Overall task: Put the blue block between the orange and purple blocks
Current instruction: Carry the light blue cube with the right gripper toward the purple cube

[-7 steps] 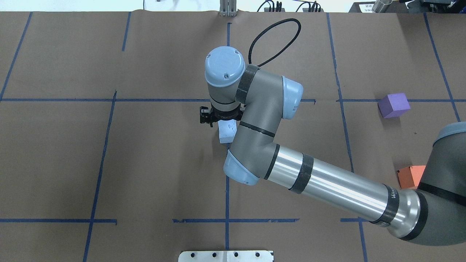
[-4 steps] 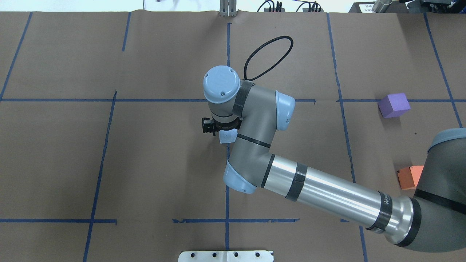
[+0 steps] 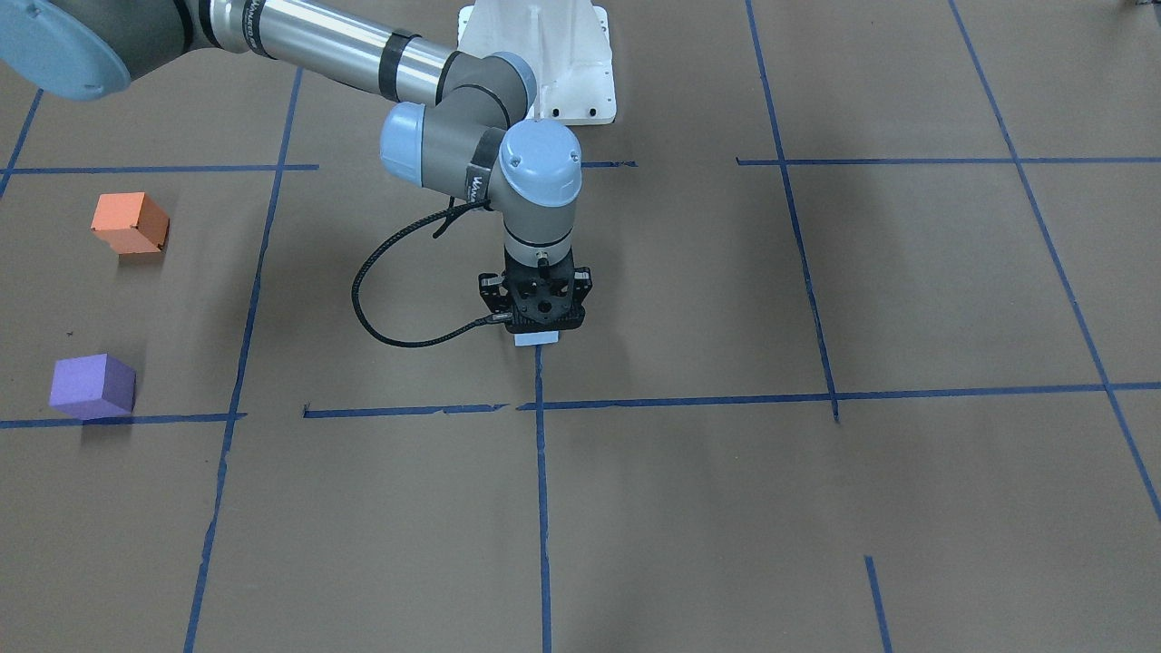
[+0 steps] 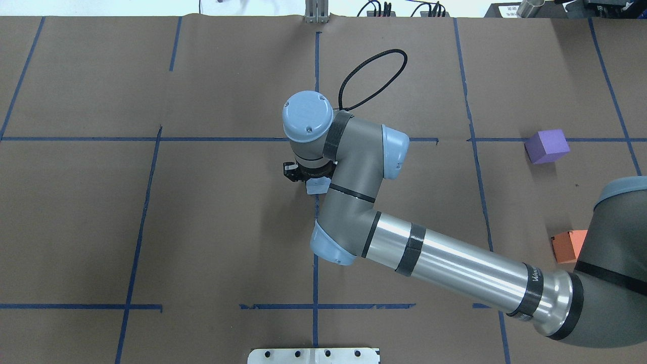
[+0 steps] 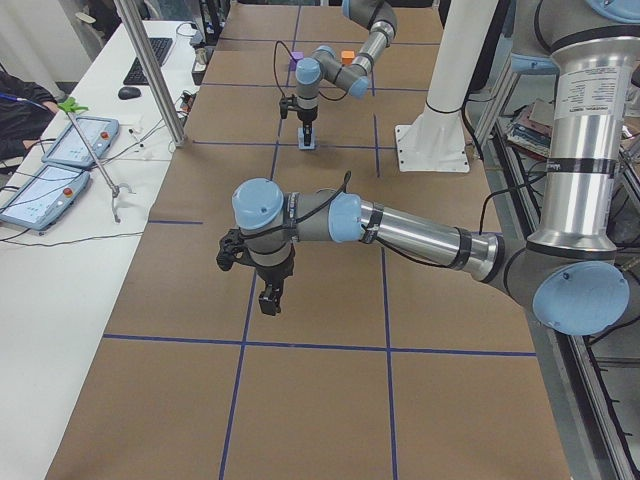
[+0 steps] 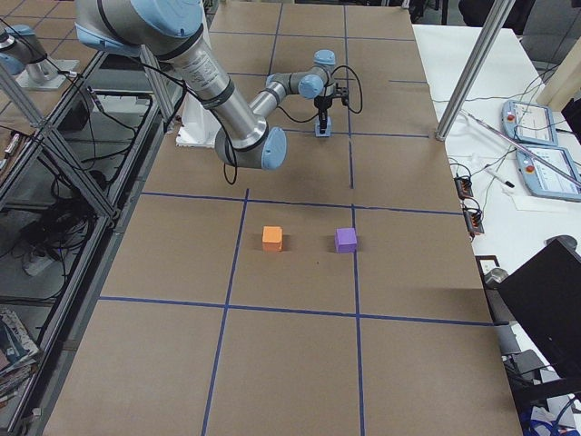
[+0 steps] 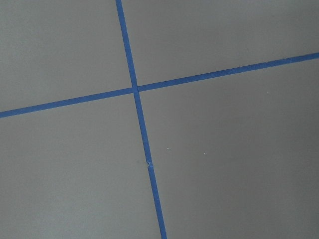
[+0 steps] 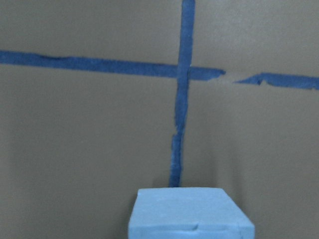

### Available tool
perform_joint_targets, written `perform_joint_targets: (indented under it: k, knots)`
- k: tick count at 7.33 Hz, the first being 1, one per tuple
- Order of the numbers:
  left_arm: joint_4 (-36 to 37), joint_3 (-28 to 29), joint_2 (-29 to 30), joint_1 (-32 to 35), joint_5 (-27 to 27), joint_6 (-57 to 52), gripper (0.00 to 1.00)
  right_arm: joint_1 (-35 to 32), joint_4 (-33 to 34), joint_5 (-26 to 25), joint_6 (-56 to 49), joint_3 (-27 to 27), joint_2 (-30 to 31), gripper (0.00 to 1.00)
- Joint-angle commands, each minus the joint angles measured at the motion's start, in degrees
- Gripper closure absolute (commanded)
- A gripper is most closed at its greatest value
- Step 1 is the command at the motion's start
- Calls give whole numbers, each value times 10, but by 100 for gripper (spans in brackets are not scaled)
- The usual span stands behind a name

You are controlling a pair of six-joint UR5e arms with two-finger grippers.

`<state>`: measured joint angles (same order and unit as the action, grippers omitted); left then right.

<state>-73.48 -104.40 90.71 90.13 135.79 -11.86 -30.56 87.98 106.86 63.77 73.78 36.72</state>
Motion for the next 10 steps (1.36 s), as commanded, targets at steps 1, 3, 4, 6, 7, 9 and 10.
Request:
perform_joint_targets:
  k: [1,3,4,6,7,9,10]
  knots:
    - [0,5,0,0,0,1,0,-74,19,66,-8,56,39,97]
    - [0,7,-9,0,0,1,0,-148,47,116,-80,168,146,97]
    - [0,3,-11,0,0,1,0,-179,60,130,-139,215,199,96]
    - [-15,3,-22,0,0,-4,0,-215,51,134,-230,302,345,96]
    - [-78,5,-53,0,0,2,0,-225,21,134,-239,321,400,96]
    - [-102,1,-60,0,0,33,0,-228,-73,133,-236,317,495,96]
    - [-102,1,-60,0,0,34,0,-227,-99,132,-236,316,544,95]
